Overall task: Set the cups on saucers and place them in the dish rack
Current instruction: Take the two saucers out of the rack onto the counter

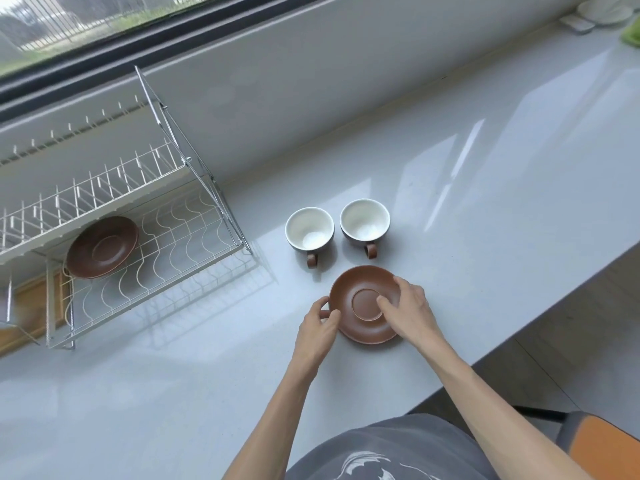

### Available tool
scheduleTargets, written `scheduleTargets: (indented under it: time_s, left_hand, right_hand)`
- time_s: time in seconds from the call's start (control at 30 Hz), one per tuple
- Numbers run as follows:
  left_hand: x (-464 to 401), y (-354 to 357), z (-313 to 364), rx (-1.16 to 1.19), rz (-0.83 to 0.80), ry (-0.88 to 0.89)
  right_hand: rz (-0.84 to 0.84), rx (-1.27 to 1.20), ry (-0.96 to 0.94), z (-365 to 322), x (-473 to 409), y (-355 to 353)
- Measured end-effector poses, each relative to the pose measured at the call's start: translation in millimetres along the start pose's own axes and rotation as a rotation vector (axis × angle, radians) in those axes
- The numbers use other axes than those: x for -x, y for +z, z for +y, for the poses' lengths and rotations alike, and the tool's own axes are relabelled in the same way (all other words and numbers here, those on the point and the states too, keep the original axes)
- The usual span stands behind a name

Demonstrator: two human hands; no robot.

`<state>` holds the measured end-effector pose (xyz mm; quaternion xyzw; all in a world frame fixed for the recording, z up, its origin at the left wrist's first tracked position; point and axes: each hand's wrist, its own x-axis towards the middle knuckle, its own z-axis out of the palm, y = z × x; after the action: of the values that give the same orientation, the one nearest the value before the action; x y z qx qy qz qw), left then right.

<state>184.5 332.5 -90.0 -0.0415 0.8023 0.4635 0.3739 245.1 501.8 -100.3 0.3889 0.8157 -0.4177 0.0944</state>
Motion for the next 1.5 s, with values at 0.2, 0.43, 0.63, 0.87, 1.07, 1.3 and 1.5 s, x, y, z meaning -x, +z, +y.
scheduleTargets:
  time_s: [0.2,0.43,0.63,0.87,1.07,1.3,1.5]
  left_hand:
    - [9.9,-10.4,-9.7,-0.234,0.027,0.101]
    - [18.9,-38.2,-40.5,-0.803,0.302,0.300]
    - [25.8,-77.1,-70.4,-0.908,0.521,0.353]
    - [37.1,-141.7,-91.1,-0.894,0.631,0.250]
    - [39.0,-208.6,-108.1,-0.865,0.765,0.224]
    - [34.8,-280.4,-106.6,-0.798,0.819,0.173]
    - [11.5,-334.5,-85.6,-0.803,0.824,0.155]
  right_hand:
    - [0.093,0.285,-0.197,-15.8,21.3,16.4]
    - [0.061,0.475,-0.445,-40.7,39.7,42.7]
    - [0.060,0.584,-0.599,-69.2,50.9,75.9]
    - [0.124,0.690,-0.756,-112.4,59.8,119.8]
    - [0.157,0.723,-0.843,-158.7,60.7,148.5]
    - [0.121,0.714,-0.922,-218.1,54.1,179.0]
    - [0.109,0.722,-1.014,-273.1,41.7,203.0]
